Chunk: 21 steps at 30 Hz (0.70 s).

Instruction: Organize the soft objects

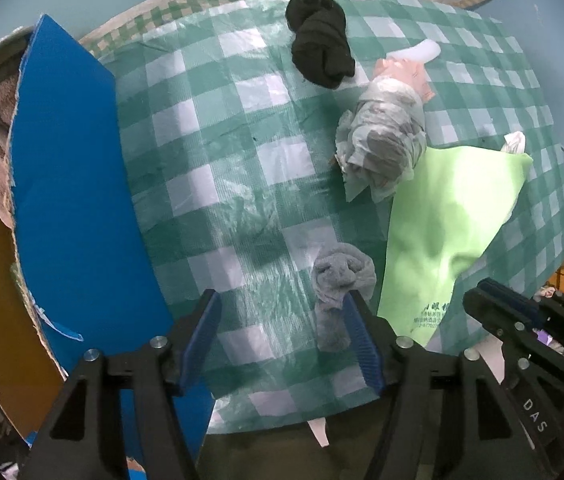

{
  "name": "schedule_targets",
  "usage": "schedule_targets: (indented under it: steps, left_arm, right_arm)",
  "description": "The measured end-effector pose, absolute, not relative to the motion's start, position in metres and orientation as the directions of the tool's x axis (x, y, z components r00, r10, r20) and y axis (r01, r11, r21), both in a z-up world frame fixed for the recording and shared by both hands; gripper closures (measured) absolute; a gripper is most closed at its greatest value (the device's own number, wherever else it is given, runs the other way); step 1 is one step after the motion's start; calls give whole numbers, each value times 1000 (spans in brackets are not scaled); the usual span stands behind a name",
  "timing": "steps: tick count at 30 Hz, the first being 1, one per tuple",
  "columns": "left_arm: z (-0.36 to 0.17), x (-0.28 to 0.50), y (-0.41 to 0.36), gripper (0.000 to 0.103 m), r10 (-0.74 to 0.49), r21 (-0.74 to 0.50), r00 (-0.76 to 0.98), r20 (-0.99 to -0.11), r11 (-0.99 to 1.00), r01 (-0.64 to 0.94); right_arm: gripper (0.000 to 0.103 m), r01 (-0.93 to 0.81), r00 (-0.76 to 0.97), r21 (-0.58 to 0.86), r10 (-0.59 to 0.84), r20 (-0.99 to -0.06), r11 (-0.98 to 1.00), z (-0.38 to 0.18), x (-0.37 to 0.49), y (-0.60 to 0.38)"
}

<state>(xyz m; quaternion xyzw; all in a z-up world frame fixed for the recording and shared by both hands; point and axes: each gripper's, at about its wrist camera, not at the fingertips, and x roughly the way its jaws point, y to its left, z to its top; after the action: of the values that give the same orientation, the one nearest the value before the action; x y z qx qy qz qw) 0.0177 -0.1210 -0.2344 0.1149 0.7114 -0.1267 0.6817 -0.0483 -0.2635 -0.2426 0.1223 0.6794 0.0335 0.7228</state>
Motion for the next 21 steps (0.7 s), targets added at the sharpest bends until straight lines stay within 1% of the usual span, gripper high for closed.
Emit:
schedule_targets:
  steps: [1,3,5,7,12,21]
  left_arm:
    - [-234,18,-122,39,-8,-21,-40,-999,941,339]
    - [-233,20,-123,39,-6,-20,-43,-999,939,343]
    - [-235,16,-124,39,0,-14,-40,-999,939,344]
    - [-235,15,-122,39,3,-11,-41,-999,941,338]
    - [-237,14,-113,38,-3,-17,-46,-999,948,318]
    - [-236,16,-109,38,-10,-24,-47,-999,950,311]
  right_arm:
    - [67,97,80,202,195,-978,975,-240,-49,-262]
    - [59,54,102,189,182,-978,981,-238,-43,-256]
    - [47,18,112,192,188,-976,981,-239,-34,-253]
    - [42,-28,119,165,167,-979,986,-241,-30,-249]
    - [39,-132,117,91,107,-987,987,-248,-24,-239]
    - [39,-225,95,18,40,-995,974,-281,-14,-221]
